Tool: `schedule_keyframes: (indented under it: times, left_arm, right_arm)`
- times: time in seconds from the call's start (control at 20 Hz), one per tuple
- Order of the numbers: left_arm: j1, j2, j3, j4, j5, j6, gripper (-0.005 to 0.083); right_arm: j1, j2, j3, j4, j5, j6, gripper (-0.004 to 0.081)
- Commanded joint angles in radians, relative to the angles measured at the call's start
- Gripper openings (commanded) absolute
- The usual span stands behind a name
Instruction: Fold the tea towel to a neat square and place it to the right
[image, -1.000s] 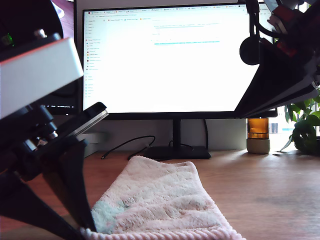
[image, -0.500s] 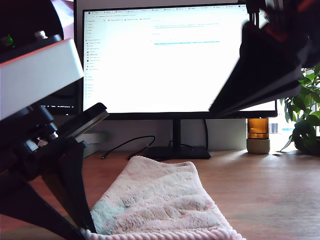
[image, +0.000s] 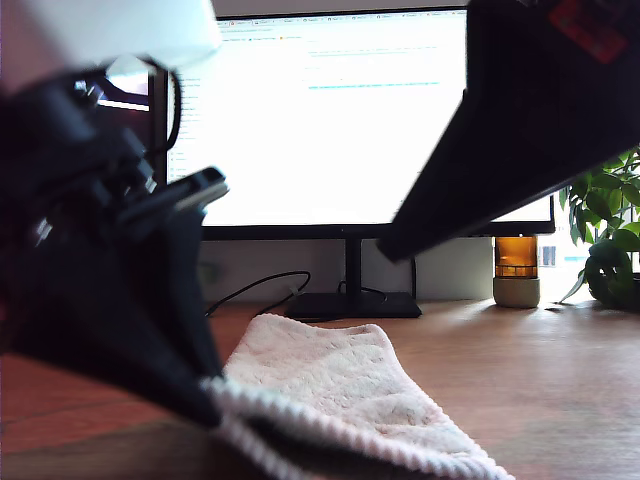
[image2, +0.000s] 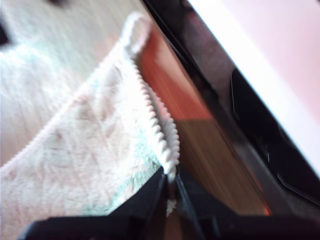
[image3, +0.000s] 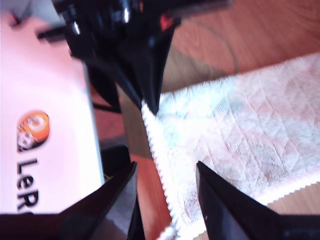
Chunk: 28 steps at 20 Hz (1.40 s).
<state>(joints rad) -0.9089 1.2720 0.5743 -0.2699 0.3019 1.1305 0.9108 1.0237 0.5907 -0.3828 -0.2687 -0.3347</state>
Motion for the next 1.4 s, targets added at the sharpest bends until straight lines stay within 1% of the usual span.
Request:
schedule_keyframes:
  times: [0.0,0.15,0.35,0.4,0.5,0.6,0.75,0.9,1.0,1.25,1.35]
  left_arm:
    - [-0.004,-0.004,0.007,-0.010,0.021,-0.025,-0.0021]
    - [-0.004,-0.004,0.025,-0.024,0.039,-0.060,-0.0021]
    - [-0.004,-0.004,0.068,-0.035,0.048,-0.116,-0.0021]
    - [-0.003,-0.004,0.083,-0.050,0.057,-0.128,-0.0021]
    - [-0.003,-0.004,0.111,-0.076,0.063,-0.154,-0.0021]
    - [-0.003,-0.004,0.133,-0.083,0.065,-0.167,-0.0021]
    - [-0.003,-0.004,0.151,-0.102,0.081,-0.188,-0.0021]
    - [-0.003,-0.004,0.153,-0.111,0.083,-0.189,-0.0021]
    - [-0.003,-0.004,0.153,-0.128,0.083,-0.190,-0.0021]
    - [0.002,-0.004,0.153,-0.158,0.083,-0.190,-0.0021]
    - [0.003,-0.004,0.153,-0.168,0.083,-0.190,-0.0021]
  right_arm:
    - [0.025,0.030,0.005,0.000,0.020,-0.006,0.0336]
    - [0.063,0.084,0.005,0.005,0.047,-0.006,0.0344]
    - [0.103,0.172,0.005,0.052,0.090,-0.006,0.0361]
    - [0.110,0.189,0.005,0.060,0.107,-0.007,0.0381]
    - [0.117,0.220,0.005,0.079,0.149,-0.007,0.0394]
    - [0.117,0.243,0.005,0.095,0.162,-0.006,0.0396]
    - [0.117,0.270,0.005,0.114,0.245,-0.006,0.0396]
    - [0.116,0.295,0.005,0.117,0.254,-0.005,0.0386]
    - [0.117,0.309,0.005,0.108,0.254,-0.003,0.0343]
    - [0.117,0.313,0.005,0.095,0.265,-0.004,0.0130]
    - [0.117,0.313,0.005,0.085,0.265,-0.001,0.0007]
